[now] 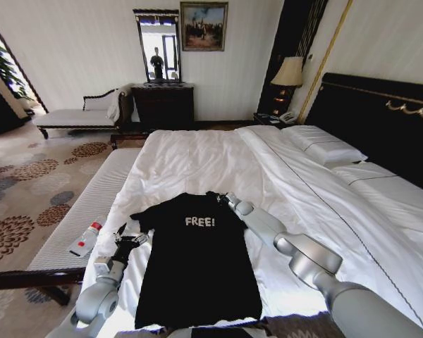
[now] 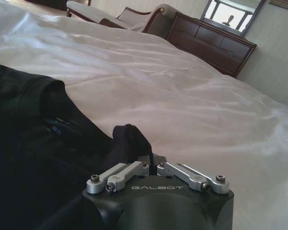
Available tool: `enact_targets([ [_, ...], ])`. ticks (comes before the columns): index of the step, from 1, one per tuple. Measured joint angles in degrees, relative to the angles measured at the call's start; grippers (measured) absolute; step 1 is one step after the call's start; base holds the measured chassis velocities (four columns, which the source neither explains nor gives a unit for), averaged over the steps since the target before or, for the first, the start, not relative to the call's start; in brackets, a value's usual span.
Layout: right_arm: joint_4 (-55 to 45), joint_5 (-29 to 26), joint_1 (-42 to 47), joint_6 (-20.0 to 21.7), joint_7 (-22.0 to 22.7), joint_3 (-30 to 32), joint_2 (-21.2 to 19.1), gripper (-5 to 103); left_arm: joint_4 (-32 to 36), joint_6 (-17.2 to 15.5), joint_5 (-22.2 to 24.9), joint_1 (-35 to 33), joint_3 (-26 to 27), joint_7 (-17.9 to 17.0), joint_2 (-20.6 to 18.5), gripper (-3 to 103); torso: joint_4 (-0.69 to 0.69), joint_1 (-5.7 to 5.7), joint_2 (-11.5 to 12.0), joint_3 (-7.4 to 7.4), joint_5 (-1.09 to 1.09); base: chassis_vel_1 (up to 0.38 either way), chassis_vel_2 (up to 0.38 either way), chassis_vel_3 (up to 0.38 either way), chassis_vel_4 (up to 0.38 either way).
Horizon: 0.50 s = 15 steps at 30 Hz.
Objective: Fold the clothes on the bed.
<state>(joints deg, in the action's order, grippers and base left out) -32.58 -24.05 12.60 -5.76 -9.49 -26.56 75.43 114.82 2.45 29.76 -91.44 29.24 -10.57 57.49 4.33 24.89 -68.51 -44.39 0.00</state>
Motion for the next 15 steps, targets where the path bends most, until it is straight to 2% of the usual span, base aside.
enact_targets([
  [1,-1.03,-0.52,0.48,0.79,0.57,1.06,-0.43,5,0.23,-0.01,-0.12,-0.17,0.0,0.0,0.14,100,0.0,0.0,0.0,0.0,0.0,0.0,0.0,0.0,0.0],
  [4,-5.04,-2.7,3.01,2.93,3.3,6.49,-2.67,21,1.2,-0.13,-0.43,-1.1,0.18,0.0,0.81,100,0.01,0.0,0.0,0.0,-0.01,0.0,0.0,0.0,0.0],
  [5,-5.04,-2.7,3.01,2.93,3.3,6.49,-2.67,21,1.2,-0.13,-0.43,-1.1,0.18,0.0,0.81,100,0.01,0.0,0.0,0.0,-0.01,0.0,0.0,0.0,0.0],
  [6,-6.41,-3.21,4.21,3.34,4.12,8.56,-3.6,27,1.56,-0.15,-0.61,-1.59,0.36,0.0,1.07,100,0.02,0.0,0.0,0.0,-0.01,0.0,0.0,0.0,0.0],
  [7,-7.93,-3.8,5.5,3.77,4.79,10.73,-4.67,27,1.86,-0.16,-0.77,-2.1,0.51,0.0,1.29,100,0.02,0.0,0.0,0.0,-0.02,0.0,0.0,0.0,0.0],
  [9,-12.73,-7.03,9.01,6.44,6.3,14.85,-8.15,38,2.45,-0.15,-1.13,-3.19,0.84,0.03,1.69,100,-0.02,0.0,0.0,0.0,-0.03,0.0,0.0,0.0,0.0],
  [10,-12.73,-7.03,9.01,6.44,6.3,14.85,-8.15,38,2.45,-0.15,-1.13,-3.19,0.84,0.03,1.69,100,-0.02,0.0,0.0,0.0,-0.03,0.0,0.0,0.0,0.0],
  [13,-23.1,-21.62,15.68,13.29,10.89,20.96,-15.06,55,3.51,0.05,-1.76,-5.22,1.4,0.15,2.26,100,0.12,0.0,0.0,0.01,-0.01,0.0,0.0,0.0,0.0],
  [14,-23.1,-21.62,15.68,13.29,10.89,20.96,-15.06,55,3.51,0.05,-1.76,-5.22,1.4,0.15,2.26,100,0.12,0.0,0.0,0.01,-0.01,0.0,0.0,0.0,0.0],
  [15,-26.19,-26.33,17.66,14.91,12.38,23.02,-16.61,55,3.93,0.1,-1.92,-5.78,1.53,0.18,2.43,100,0.09,-0.01,-0.01,0.02,0.0,0.0,0.0,0.0,0.0],
])
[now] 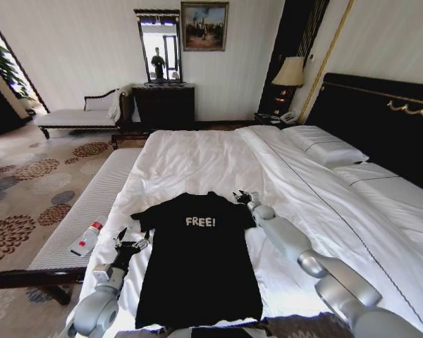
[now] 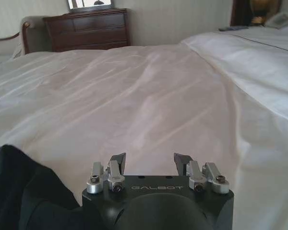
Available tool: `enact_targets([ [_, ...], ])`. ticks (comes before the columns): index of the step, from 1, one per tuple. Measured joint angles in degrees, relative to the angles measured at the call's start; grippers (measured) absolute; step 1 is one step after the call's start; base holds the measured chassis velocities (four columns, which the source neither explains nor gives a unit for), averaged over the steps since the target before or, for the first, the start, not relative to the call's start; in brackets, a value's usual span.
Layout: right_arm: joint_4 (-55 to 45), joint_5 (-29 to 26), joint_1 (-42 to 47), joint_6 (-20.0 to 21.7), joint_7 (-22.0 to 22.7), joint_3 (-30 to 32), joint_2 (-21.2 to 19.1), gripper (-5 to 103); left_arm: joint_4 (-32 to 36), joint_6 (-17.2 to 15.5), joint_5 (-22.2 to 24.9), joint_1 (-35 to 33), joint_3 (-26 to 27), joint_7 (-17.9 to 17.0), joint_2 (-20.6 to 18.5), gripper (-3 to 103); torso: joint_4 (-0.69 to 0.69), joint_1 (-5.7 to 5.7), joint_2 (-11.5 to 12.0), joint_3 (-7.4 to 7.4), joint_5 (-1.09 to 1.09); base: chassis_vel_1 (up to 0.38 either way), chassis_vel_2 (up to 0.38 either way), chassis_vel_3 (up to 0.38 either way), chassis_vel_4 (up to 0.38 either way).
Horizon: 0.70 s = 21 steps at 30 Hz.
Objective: Fold the clothes on the bed.
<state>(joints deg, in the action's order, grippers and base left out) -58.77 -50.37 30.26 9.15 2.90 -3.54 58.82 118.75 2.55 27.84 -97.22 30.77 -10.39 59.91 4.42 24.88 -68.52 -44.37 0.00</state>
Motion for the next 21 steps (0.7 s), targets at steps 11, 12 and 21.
enact_targets([
  [11,-15.62,-11.39,15.42,4.86,3.38,14.61,-3.95,97,3.28,0.1,-2.22,-4.04,-0.2,-0.15,1.7,100,-0.05,-0.01,0.0,0.0,-0.03,0.0,0.0,0.0,0.0],
  [12,-16.07,-11.39,16.48,4.99,3.38,15.05,-3.74,99,3.56,0.1,-2.43,-4.38,-0.25,-0.16,1.8,100,-0.05,-0.01,0.0,0.0,-0.01,0.0,0.0,0.0,0.0],
  [21,-14.82,-12.1,18.62,5.39,3.38,16.07,-1.41,100,5.5,0.16,-3.79,-7.33,0.35,-0.25,2.31,100,-0.09,0.0,0.0,-0.01,0.0,0.0,0.0,0.0,0.0],
])
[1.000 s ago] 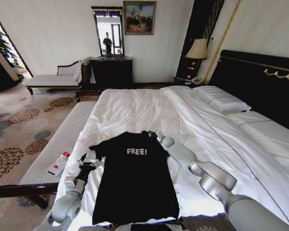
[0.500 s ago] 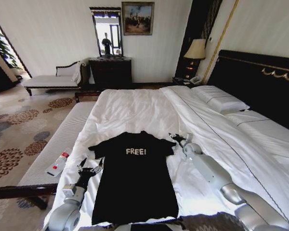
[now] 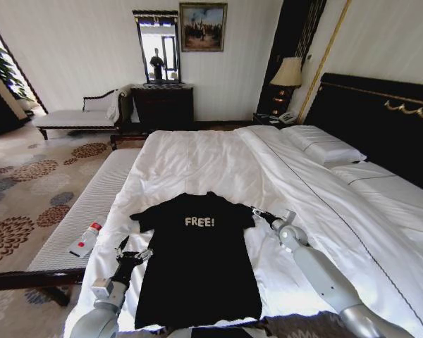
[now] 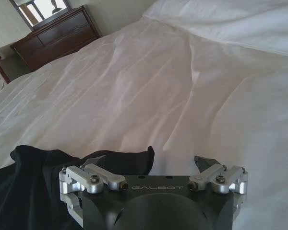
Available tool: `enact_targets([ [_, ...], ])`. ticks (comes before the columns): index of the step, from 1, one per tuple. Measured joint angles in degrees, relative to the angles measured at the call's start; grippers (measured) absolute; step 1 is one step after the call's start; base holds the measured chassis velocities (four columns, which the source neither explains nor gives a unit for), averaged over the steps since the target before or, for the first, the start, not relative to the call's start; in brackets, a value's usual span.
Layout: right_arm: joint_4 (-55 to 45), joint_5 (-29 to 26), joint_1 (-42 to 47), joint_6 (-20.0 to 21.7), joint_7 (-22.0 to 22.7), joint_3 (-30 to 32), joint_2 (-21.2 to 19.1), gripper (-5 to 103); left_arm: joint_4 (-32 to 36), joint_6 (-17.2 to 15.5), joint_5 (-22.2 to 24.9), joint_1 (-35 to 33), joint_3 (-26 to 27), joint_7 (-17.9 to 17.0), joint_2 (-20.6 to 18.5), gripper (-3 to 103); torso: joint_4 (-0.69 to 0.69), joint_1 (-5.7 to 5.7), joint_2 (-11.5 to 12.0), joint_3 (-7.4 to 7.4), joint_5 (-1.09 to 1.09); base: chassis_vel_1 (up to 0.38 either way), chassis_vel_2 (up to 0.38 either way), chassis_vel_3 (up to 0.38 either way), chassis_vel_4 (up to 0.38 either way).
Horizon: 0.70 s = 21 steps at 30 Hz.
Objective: Fold the clothes on the bed.
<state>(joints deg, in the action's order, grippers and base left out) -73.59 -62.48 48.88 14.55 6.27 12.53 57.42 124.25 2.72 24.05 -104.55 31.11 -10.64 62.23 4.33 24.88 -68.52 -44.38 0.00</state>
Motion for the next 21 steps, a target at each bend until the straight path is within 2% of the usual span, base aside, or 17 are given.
enact_targets([
  [3,0.94,-1.51,-0.37,0.25,0.11,0.24,0.6,101,0.37,0.27,-0.52,-0.86,0.36,0.0,0.3,100,0.01,0.0,0.0,0.0,0.01,0.0,0.0,0.0,0.0],
  [6,1.25,-1.5,-0.34,0.23,-0.01,0.27,0.93,93,0.58,0.46,-0.68,-1.16,0.54,0.0,0.52,100,0.02,0.01,0.0,0.0,0.01,0.0,0.0,0.0,0.0],
  [7,1.5,-1.25,-0.34,0.1,-0.19,0.26,1.08,93,0.66,0.51,-0.79,-1.26,0.54,0.0,0.63,100,0.02,0.01,0.0,0.0,0.01,0.0,0.0,0.0,0.0],
  [9,1.88,-1.19,-0.51,-0.16,-0.45,0.14,1.32,82,0.84,0.52,-1.09,-1.33,0.29,0.0,0.82,100,0.03,0.01,0.0,0.0,0.0,0.0,0.0,0.0,0.0],
  [10,1.88,-1.19,-0.51,-0.16,-0.45,0.14,1.32,82,0.84,0.52,-1.09,-1.33,0.29,0.0,0.82,100,0.03,0.01,0.0,0.0,0.0,0.0,0.0,0.0,0.0],
  [14,2.09,-1.24,-1.32,-0.58,-0.96,-0.24,1.53,60,1.08,0.66,-1.72,-1.69,-0.26,0.0,1.41,100,0.0,0.01,0.01,0.0,0.01,0.0,0.0,0.0,0.0],
  [16,2.09,-1.25,-1.37,-0.64,-0.98,-0.27,1.53,60,1.12,0.74,-1.8,-1.78,-0.27,0.0,1.47,100,0.0,0.01,0.01,0.0,0.01,0.0,0.0,0.0,0.0],
  [18,2.09,-1.44,-1.34,-1.07,-1.19,-0.28,1.55,49,1.28,1.02,-2.13,-2.14,-0.26,0.01,1.69,100,0.01,0.01,0.01,0.0,0.01,0.0,0.0,0.0,0.0],
  [19,2.09,-1.44,-1.34,-1.07,-1.19,-0.28,1.55,49,1.28,1.02,-2.13,-2.14,-0.26,0.01,1.69,100,0.01,0.01,0.01,0.0,0.01,0.0,0.0,0.0,0.0],
  [21,1.92,-1.72,-1.04,-1.08,-1.19,-0.28,1.56,38,1.43,1.22,-2.36,-2.36,-0.23,0.06,1.9,100,0.02,0.01,0.01,0.0,0.0,0.0,0.0,0.0,0.0],
])
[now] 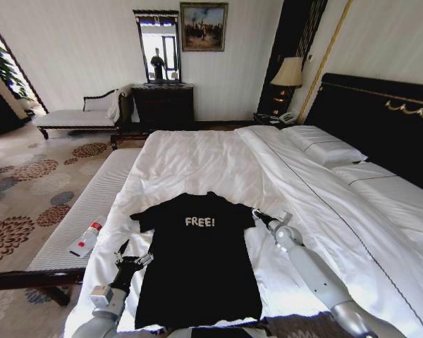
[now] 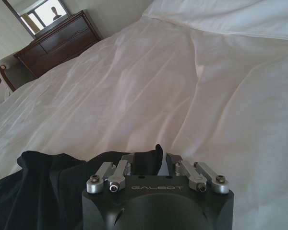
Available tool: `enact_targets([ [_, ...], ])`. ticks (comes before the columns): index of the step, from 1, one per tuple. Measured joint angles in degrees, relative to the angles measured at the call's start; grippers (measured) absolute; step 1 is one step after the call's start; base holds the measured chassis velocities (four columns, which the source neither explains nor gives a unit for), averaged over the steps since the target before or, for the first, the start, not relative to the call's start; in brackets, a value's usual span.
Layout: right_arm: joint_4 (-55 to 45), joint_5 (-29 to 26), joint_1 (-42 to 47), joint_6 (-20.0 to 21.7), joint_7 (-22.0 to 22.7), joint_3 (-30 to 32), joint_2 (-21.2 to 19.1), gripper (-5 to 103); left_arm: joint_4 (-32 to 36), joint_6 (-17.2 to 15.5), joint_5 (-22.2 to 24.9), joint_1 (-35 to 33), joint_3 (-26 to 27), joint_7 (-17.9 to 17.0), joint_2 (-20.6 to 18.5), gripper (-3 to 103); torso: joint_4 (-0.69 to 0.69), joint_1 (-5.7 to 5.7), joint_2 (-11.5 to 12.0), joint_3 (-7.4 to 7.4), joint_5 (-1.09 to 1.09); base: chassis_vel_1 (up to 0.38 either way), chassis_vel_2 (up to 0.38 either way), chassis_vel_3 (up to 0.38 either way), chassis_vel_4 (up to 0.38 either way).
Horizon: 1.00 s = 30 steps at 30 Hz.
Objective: Fold the clothes on the bed.
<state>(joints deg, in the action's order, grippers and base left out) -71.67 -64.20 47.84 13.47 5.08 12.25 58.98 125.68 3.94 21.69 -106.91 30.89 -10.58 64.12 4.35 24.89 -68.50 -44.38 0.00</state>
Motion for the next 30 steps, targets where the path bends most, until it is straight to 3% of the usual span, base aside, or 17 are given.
enact_targets([
  [1,-0.11,-0.01,0.17,-0.04,0.0,0.0,0.05,33,0.02,0.06,-0.11,-0.05,0.01,0.02,0.13,100,0.01,0.0,0.0,0.0,0.0,0.0,0.0,0.0,0.0],
  [3,-0.27,-0.01,0.37,-0.07,0.0,0.01,0.09,33,0.02,0.14,-0.25,-0.09,0.02,0.04,0.3,100,0.01,0.0,0.0,0.0,0.0,0.0,0.0,0.0,0.0],
  [7,-0.68,0.09,0.8,-0.16,-0.01,0.01,0.29,12,0.08,0.26,-0.56,-0.44,0.02,0.11,0.43,100,0.0,0.0,0.0,0.0,0.0,0.0,0.0,0.0,0.0],
  [9,-0.82,0.27,0.85,-0.25,-0.06,0.02,0.3,12,0.15,0.31,-0.6,-0.53,0.1,0.13,0.43,100,0.0,0.0,0.0,0.0,0.0,0.0,0.0,0.0,0.0],
  [11,-1.19,0.87,0.89,-0.61,-0.29,0.05,0.28,2,0.35,0.39,-0.6,-0.66,0.3,0.15,0.43,100,0.0,0.0,0.0,0.0,0.0,0.0,0.0,0.0,0.0],
  [19,-4.22,12.52,2.93,-6.66,-2.83,1.79,-0.66,0,0.2,0.5,-0.32,-0.21,0.39,0.17,0.23,100,0.0,0.0,0.0,0.0,0.0,0.0,0.0,0.0,0.0],
  [24,-6.62,16.53,5.86,-7.7,-2.64,3.37,-0.39,0,-0.3,0.52,-0.13,0.33,0.28,0.16,0.14,100,0.01,0.0,0.0,0.0,0.01,0.0,0.0,0.0,0.0],
  [30,-6.96,17.14,6.83,-7.35,-1.31,3.89,0.05,0,-0.43,0.52,0.06,0.67,0.17,0.12,-0.02,100,0.0,0.0,0.0,0.0,0.0,0.0,0.0,0.0,0.0],
])
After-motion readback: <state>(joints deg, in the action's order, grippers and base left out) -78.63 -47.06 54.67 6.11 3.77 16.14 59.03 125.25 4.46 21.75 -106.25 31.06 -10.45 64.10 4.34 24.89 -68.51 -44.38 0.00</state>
